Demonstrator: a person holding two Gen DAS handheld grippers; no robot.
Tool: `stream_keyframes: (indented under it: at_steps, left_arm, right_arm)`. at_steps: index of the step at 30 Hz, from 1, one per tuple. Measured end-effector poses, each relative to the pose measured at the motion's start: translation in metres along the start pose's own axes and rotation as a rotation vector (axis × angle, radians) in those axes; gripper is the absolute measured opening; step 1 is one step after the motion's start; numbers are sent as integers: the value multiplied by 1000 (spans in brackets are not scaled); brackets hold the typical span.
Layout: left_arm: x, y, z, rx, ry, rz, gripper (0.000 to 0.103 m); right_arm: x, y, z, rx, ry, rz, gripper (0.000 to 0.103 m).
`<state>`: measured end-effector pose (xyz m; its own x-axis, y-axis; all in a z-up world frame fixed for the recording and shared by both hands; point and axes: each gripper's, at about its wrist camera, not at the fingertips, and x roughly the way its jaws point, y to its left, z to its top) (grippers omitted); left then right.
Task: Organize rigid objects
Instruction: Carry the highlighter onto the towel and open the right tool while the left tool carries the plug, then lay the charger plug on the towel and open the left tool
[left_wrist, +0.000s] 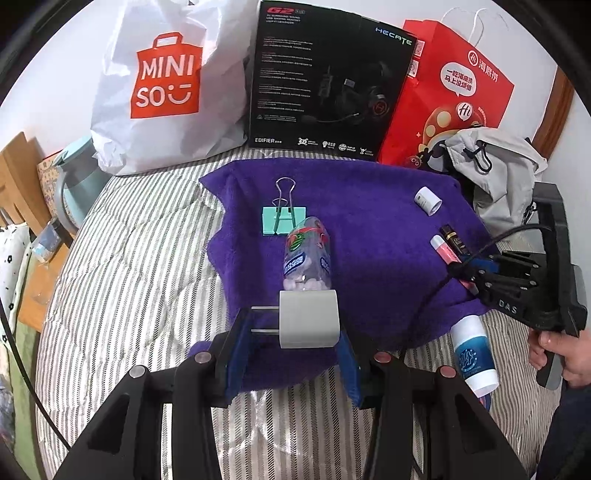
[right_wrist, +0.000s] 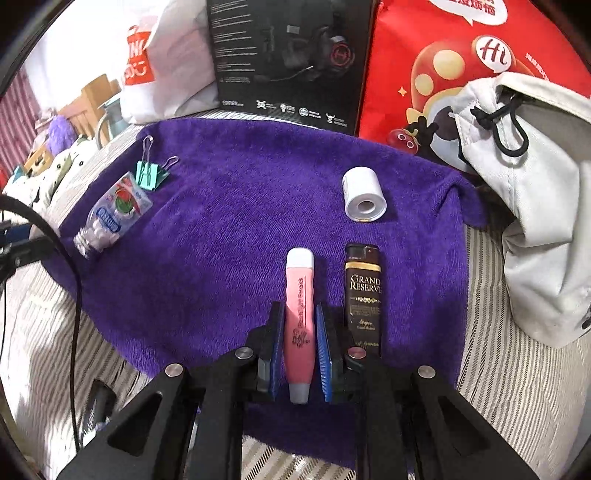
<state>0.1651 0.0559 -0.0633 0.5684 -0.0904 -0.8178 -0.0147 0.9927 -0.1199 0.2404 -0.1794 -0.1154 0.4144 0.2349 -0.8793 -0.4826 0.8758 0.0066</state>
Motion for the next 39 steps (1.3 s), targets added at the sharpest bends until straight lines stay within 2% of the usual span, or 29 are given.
stream_keyframes:
  at_steps: [4, 11, 20, 22, 30, 39]
  left_arm:
    - [3, -7, 5, 7, 4, -16, 41]
    - [18, -33, 16, 48, 17, -44, 41]
    - [52, -65, 25, 106, 69, -47, 41]
    - [59, -71, 25, 122, 84, -26, 41]
    - [72, -85, 21, 181, 111, 28, 42]
    - [72, -80, 18, 163, 130, 24, 44]
  right_arm:
    - [-8, -8, -4, 26, -2, 17, 18]
    - [-41, -15, -11, 34, -65, 35, 18]
    - [-87, -29, -45, 79, -116, 32, 18]
    - [-95, -33, -55, 100, -120, 43, 18]
    - [-104, -34, -82, 139, -105, 55, 18]
    - [-105, -27, -92, 153, -95, 92, 18]
